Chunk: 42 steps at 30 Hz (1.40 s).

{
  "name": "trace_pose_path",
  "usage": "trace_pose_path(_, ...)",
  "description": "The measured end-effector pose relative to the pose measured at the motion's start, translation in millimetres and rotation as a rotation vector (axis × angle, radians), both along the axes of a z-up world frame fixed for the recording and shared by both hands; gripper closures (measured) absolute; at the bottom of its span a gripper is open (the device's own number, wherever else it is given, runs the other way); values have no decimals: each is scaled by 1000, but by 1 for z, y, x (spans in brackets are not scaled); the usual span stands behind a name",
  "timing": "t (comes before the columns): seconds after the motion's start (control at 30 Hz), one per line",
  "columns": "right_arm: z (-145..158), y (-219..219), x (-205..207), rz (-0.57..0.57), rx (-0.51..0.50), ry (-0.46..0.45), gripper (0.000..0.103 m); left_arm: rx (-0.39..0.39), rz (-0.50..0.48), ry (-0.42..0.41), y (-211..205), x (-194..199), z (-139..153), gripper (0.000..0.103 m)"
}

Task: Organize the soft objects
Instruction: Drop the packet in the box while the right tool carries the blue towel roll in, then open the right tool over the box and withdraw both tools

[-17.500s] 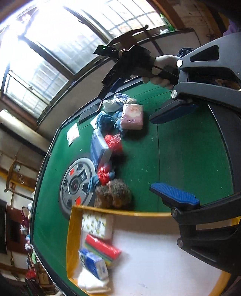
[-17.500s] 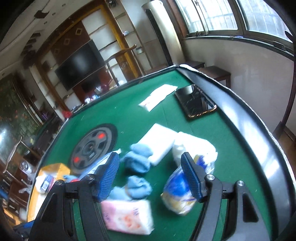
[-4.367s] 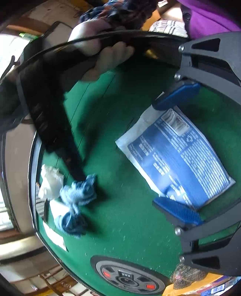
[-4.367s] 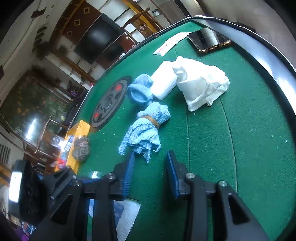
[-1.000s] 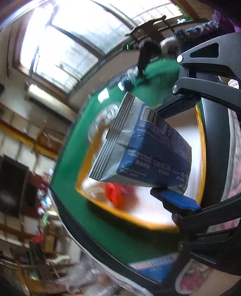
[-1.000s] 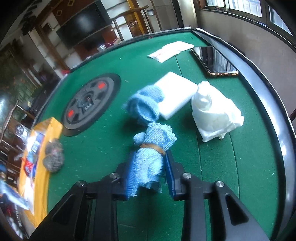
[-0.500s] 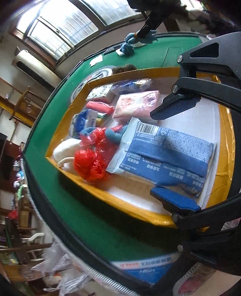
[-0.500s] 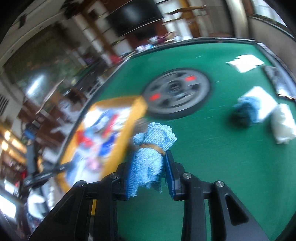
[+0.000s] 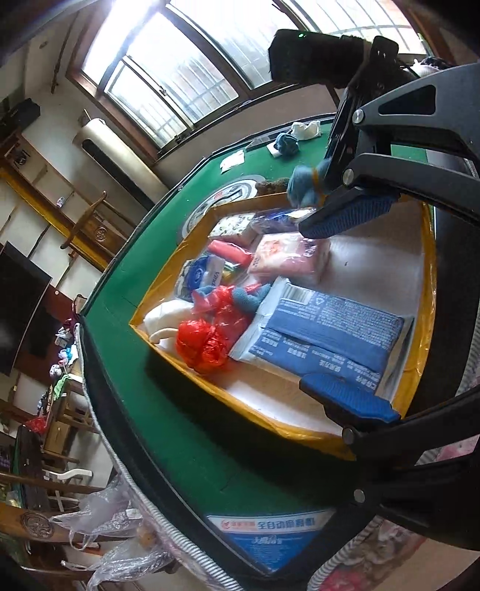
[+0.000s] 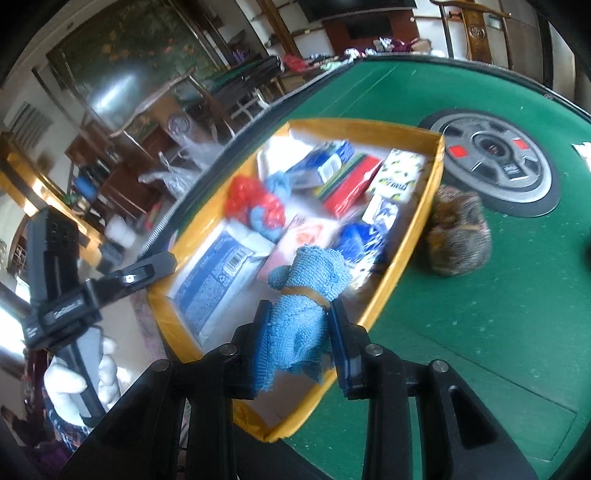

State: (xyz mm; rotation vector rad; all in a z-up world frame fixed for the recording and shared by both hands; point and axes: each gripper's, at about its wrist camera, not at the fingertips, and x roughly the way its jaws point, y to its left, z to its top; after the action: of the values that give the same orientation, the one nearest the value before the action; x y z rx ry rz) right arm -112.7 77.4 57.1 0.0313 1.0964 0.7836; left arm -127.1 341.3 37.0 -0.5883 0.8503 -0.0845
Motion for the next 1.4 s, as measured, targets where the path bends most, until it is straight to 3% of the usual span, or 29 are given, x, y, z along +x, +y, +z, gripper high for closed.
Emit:
trace_pose_path(0.03,-1,2,0,-6,-8,6,70,-3,-3,3,0,0,-2,28)
trace_pose_path(0.1,-4,7,1,-11,-21,14,55,-15,-7,7,1,-1,-5,28)
trace_pose_path(0.2,1,8,0,-15,-30,-5,50,-23,-6,6,2,-4,-6,28)
trace_pose_path(0.37,14,15,-5,26,-25,-41,50,-51,28,-24,13,-13,-4,28)
trace_pose_path(0.57,0,58,-6,187,44,106,50,-57,78,-72,24,-25,2,28)
trace_pose_path(0.7,-27,83,12,206,15,201,50,-60,80,-67,25,-27,0,28)
trace_pose_path(0.8,-31,87,27,171,-14,189,50,-54,77,-65,24,-28,-1,28)
trace_pose_path(0.93,-23,82,42,87,-112,62,50,-40,73,-64,22,-27,-1,27)
trace_pose_path(1.03,-22,69,45,71,-46,106,50,-43,62,-56,19,-25,-4,27)
trace_pose_path(1.17,-4,43,36,57,6,66,50,-17,28,-40,9,-21,-4,27)
trace_pose_path(1.3,14,9,35,-9,42,20,48,51,-91,-42,-24,-17,2,27)
trace_pose_path(1.4,17,-26,45,-87,68,19,47,28,-221,-19,-53,-9,0,27)
